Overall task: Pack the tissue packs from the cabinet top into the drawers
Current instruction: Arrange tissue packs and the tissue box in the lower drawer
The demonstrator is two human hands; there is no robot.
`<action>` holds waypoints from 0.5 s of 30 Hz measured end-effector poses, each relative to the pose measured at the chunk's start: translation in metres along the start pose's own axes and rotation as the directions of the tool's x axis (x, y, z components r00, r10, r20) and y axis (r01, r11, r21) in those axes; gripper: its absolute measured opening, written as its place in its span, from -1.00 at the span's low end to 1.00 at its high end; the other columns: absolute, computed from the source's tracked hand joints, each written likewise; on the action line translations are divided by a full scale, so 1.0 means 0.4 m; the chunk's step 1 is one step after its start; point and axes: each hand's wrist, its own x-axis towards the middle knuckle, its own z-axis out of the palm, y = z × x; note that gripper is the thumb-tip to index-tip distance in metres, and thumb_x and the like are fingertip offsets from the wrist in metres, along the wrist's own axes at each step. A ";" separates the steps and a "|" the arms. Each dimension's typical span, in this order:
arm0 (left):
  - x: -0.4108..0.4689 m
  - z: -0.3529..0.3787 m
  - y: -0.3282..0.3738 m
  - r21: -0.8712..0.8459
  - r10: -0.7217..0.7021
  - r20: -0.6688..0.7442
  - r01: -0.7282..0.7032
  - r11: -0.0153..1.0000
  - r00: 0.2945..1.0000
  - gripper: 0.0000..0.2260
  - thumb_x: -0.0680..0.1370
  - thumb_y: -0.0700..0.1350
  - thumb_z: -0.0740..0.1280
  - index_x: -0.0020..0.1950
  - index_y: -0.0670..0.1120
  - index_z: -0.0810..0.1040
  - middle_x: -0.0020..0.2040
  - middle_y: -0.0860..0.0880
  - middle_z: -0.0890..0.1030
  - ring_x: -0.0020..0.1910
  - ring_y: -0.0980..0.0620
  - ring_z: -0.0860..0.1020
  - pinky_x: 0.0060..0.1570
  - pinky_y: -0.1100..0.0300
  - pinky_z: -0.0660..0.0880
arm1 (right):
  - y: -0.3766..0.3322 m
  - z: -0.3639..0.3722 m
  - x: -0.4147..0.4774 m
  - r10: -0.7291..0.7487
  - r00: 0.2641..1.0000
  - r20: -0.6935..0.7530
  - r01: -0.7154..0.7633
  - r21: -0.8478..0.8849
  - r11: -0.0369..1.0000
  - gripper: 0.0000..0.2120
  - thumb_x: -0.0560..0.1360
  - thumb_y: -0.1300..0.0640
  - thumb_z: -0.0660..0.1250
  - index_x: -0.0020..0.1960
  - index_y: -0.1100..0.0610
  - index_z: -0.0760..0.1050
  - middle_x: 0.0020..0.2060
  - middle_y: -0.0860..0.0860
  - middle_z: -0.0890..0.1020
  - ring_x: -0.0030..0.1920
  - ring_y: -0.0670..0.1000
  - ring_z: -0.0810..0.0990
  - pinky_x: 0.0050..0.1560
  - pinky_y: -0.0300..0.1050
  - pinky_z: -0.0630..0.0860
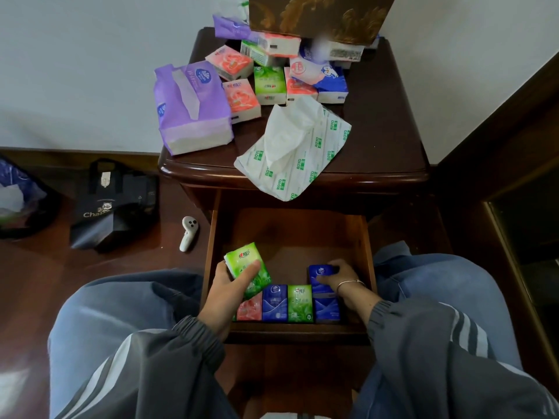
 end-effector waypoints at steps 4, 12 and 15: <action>-0.002 0.006 0.006 0.007 0.007 0.000 -0.007 1.000 1.000 -0.74 0.49 0.01 0.42 0.11 0.05 0.42 0.07 -0.08 0.65 -0.03 -0.02 0.68 -0.19 0.15 0.60 | -0.023 -0.037 0.001 0.039 0.999 -0.020 -0.036 0.119 0.992 -0.63 0.36 0.31 0.46 0.08 0.15 0.41 0.12 0.19 0.55 -0.02 0.14 0.55 -0.10 0.00 0.55; -0.003 0.014 0.009 0.012 0.020 0.004 -0.020 1.000 1.000 -0.78 0.51 -0.01 0.41 0.06 0.07 0.41 0.08 -0.08 0.63 0.00 -0.02 0.66 -0.14 0.15 0.59 | -0.024 -0.054 -0.039 0.176 0.976 0.132 -0.119 -0.357 0.927 -0.56 0.40 0.32 0.43 0.24 0.25 0.41 0.20 0.21 0.51 0.15 0.20 0.54 0.03 0.00 0.59; -0.003 0.012 0.009 0.011 0.012 -0.005 -0.012 1.000 1.000 -0.74 0.51 -0.02 0.41 0.11 0.04 0.41 0.08 -0.09 0.63 0.00 -0.03 0.66 -0.16 0.15 0.58 | -0.024 -0.058 -0.045 0.135 0.980 0.146 -0.031 -0.557 0.830 -0.53 0.40 0.25 0.44 0.28 0.20 0.42 0.20 0.18 0.54 0.14 0.18 0.56 0.09 0.02 0.58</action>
